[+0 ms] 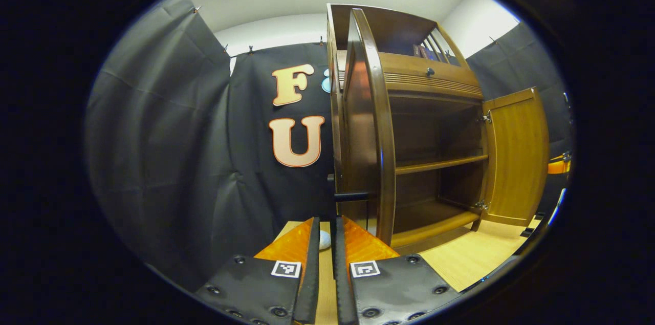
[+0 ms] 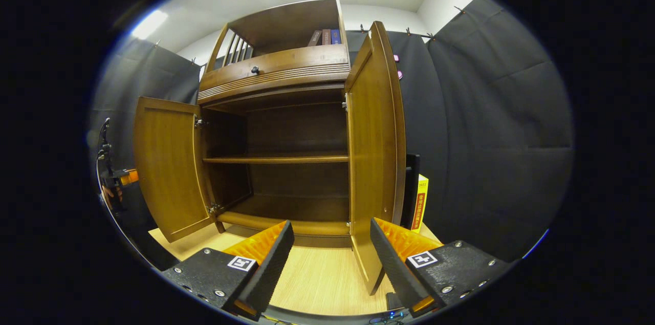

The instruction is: Open the right door of the double-door shoe cabinet with the right hand, and open the left door with the left hand.

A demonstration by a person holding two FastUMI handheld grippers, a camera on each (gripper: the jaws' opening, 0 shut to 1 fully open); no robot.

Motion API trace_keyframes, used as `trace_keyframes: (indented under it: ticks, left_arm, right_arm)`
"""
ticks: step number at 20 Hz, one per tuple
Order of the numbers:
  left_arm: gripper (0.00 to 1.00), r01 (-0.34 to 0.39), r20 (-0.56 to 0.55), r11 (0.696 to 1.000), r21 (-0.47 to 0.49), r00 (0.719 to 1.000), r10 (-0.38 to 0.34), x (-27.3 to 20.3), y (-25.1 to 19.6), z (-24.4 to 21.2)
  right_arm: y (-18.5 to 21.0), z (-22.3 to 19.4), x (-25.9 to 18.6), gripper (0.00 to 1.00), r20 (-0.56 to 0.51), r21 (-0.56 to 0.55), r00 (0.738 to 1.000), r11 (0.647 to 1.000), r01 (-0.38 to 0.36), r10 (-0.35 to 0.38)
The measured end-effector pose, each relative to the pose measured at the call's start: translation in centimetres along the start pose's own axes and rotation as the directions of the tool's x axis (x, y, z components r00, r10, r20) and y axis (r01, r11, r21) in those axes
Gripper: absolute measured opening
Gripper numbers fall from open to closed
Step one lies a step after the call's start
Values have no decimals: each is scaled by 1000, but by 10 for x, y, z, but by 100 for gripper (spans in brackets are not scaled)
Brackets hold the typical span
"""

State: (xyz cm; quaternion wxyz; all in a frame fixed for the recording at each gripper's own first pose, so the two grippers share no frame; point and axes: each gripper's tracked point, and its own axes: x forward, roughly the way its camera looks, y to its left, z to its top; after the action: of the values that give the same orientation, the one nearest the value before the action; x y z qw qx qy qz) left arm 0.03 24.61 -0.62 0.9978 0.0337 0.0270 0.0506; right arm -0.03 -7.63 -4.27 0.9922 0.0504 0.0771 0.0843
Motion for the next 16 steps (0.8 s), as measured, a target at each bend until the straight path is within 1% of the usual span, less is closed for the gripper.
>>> trace_keyframes:
  ticks: [2,4,5,8,10,12,13,14,16]
  left_arm:
    - [29,-32,6,999,23,999,32,-8,10,4]
    - [34,-77,29,996,47,997,76,-19,22,12]
    - [44,-91,33,995,37,995,90,-24,27,16]
    - [49,-138,51,990,22,989,136,-44,41,28]
    - [53,-149,51,989,10,988,149,-56,38,40]
    - [56,-161,23,987,1,987,161,-63,31,47]
    - [58,-164,16,986,3,986,164,-66,26,52]
    - [62,-164,14,986,2,986,164,-68,18,58]
    - [75,-152,0,988,0,988,152,-70,-4,61]
  right_arm:
    - [1,1,0,98,-2,-9,1000,1000,6,-6]
    - [2,-1,-1,98,-6,-12,1000,1000,4,-4]
    - [4,0,1,98,-7,-12,1000,1000,1,-1]
    - [10,3,6,98,-3,-7,1000,1000,-15,15]
    - [13,5,10,98,2,-7,1000,1000,-27,27]
    - [18,4,16,98,3,-9,999,999,-38,38]
    - [19,7,25,98,3,-7,999,999,-45,45]
    - [21,7,28,92,5,-4,999,999,-51,51]
    - [25,9,31,92,13,4,998,998,-56,56]
